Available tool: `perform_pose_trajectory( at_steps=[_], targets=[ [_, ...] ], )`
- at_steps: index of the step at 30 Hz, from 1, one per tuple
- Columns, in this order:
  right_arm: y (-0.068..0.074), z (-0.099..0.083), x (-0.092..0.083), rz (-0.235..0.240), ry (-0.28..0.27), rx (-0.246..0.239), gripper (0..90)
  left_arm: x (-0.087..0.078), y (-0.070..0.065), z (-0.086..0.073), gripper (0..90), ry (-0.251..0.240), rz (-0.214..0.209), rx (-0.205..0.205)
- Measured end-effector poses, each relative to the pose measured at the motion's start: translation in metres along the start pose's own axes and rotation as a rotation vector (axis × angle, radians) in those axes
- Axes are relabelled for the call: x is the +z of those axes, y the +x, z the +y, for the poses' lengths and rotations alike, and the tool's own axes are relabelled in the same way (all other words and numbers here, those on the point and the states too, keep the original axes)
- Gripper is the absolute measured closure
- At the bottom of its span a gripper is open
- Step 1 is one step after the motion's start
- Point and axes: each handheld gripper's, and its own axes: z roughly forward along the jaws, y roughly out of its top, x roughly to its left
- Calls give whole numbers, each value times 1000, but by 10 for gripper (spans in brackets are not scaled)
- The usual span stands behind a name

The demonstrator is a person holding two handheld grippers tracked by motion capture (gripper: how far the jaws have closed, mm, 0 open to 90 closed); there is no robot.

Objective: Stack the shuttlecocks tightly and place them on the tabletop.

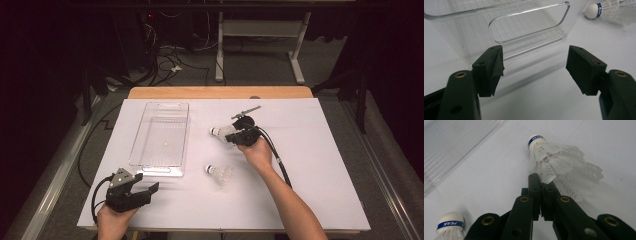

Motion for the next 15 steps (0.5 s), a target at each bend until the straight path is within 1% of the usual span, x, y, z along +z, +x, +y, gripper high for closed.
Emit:
perform_pose_trajectory(
  at_steps=[15],
  targets=[
    [1, -2, -2, 0, 4, 10, 806, 0, 0, 0, 309, -1, 1, 0]
  ],
)
